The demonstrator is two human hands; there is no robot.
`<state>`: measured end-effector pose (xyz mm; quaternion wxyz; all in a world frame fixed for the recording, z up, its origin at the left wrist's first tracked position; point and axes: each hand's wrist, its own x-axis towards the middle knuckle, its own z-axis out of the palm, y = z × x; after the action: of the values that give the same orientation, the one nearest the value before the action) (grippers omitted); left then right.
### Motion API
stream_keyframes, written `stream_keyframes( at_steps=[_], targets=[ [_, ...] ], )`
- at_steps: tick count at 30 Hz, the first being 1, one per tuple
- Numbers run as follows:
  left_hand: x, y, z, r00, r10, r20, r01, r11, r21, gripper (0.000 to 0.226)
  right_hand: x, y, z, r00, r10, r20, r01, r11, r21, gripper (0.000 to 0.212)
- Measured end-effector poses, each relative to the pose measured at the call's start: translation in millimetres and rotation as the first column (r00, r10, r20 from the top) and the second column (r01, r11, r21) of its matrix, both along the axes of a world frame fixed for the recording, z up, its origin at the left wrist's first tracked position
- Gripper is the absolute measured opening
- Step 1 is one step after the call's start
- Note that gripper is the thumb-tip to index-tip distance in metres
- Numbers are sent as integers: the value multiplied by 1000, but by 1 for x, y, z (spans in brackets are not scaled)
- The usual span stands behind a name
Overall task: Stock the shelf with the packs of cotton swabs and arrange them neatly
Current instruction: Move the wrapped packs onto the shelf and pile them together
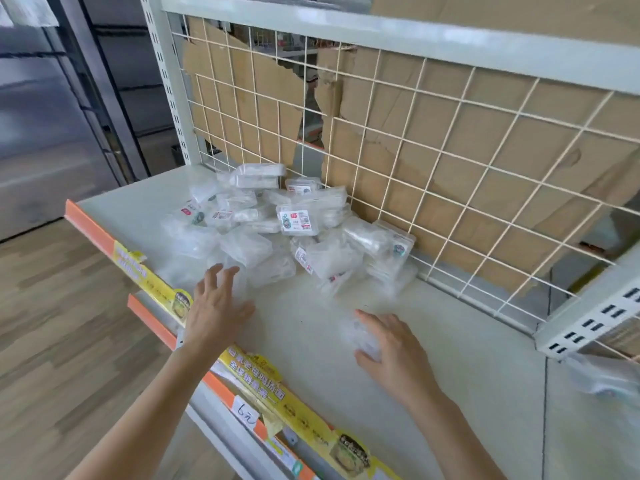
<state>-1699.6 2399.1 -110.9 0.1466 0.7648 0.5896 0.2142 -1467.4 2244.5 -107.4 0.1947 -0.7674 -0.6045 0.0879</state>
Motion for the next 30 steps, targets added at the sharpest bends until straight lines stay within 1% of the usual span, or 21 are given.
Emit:
stream_keyframes(
  at_steps=[2,5,8,11,12,14,16,18,20,22,24,26,27,30],
  targets=[
    [-5,-1,2,999,-38,24,37,998,42,66,1,-20,3,997,-63,-47,66,996,64,59],
    [-9,-6,11,987,-138,82,129,985,112,66,-1,-56,10,982,-179,-61,185,975,125,61],
    [-14,-20,20,961,-246,127,218,956,197,66,-6,-97,19,955,-287,-74,296,929,222,61],
    [-24,-40,26,920,-370,126,324,902,284,64,-18,-136,22,914,-395,-89,403,864,300,56],
    [-28,-48,27,899,-421,122,371,879,300,61,-24,-149,22,901,-425,-85,428,842,328,53],
    [-36,-67,27,852,-511,113,462,836,295,61,-39,-177,23,874,-477,-97,476,797,372,54],
    [-42,-86,24,813,-568,129,520,808,277,64,-54,-206,24,854,-502,-135,511,763,395,57],
    [-42,-105,21,779,-609,149,561,783,269,62,-67,-235,24,825,-547,-140,552,731,400,57],
    [-38,-121,19,735,-661,153,614,744,263,62,-78,-262,23,780,-613,-122,605,692,395,59],
    [-34,-135,16,677,-723,138,679,686,262,64,-87,-289,20,729,-672,-132,666,650,366,63],
    [-28,-151,12,616,-776,133,735,627,259,67,-96,-313,18,673,-727,-135,720,604,341,61],
    [-18,-166,11,558,-820,130,774,570,274,67,-103,-335,18,643,-757,-118,737,569,364,57],
    [-12,-174,11,533,-836,133,789,547,279,67,-105,-345,19,630,-768,-118,743,551,378,59],
    [13,-198,16,457,-881,126,831,473,294,66,-108,-378,22,541,-829,-144,804,459,378,59]
  ],
)
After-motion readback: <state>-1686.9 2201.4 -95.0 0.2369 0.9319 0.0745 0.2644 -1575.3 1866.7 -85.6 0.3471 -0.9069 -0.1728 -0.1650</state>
